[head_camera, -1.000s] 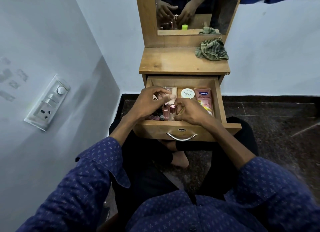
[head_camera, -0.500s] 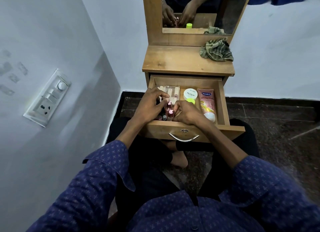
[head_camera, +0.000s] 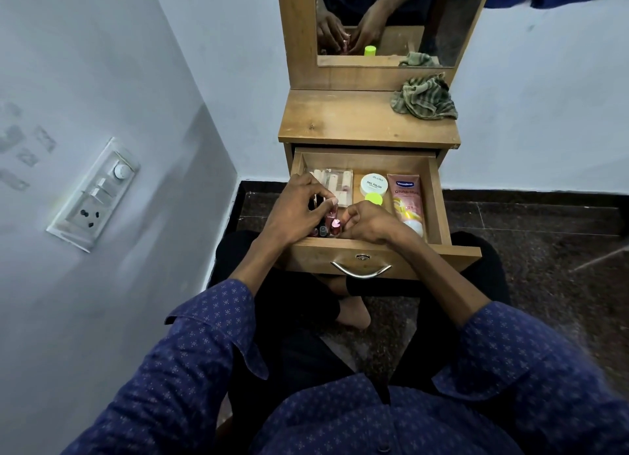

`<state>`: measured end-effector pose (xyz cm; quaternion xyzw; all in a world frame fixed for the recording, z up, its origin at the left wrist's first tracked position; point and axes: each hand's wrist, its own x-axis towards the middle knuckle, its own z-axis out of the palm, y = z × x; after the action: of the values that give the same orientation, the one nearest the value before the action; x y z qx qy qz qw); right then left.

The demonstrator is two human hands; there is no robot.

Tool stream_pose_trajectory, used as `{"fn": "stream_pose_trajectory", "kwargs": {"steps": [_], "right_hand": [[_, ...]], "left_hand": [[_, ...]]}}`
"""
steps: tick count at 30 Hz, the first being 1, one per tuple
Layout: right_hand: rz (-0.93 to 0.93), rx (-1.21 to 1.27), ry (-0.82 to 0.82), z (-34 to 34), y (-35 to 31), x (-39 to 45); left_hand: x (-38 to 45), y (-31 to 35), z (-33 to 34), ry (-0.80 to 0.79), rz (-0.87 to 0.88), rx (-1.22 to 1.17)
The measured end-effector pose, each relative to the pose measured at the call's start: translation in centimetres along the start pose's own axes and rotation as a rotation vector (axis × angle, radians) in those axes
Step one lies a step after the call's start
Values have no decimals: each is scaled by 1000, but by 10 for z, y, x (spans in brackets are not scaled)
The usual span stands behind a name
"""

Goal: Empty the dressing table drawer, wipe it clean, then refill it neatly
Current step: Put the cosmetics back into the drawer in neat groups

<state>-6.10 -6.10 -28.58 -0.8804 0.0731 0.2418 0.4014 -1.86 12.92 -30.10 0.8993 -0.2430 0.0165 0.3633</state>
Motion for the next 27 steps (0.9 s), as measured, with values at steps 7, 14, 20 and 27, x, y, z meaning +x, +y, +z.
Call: {"fn": "stream_pose_trajectory", "kwargs": {"steps": [7, 14, 20, 27], "right_hand": [[-35, 12, -46, -4, 2, -2], [-125, -42, 77, -35, -6, -19], [-301, -27, 467, -57, 12, -20], [-258, -144, 503, -39, 39, -15]], "left_hand": [[0, 3, 0, -14, -8, 30], [0, 0, 1, -7, -1, 17], [3, 1, -3, -15, -12, 10], [20, 4, -17, -158, 66, 206]]}}
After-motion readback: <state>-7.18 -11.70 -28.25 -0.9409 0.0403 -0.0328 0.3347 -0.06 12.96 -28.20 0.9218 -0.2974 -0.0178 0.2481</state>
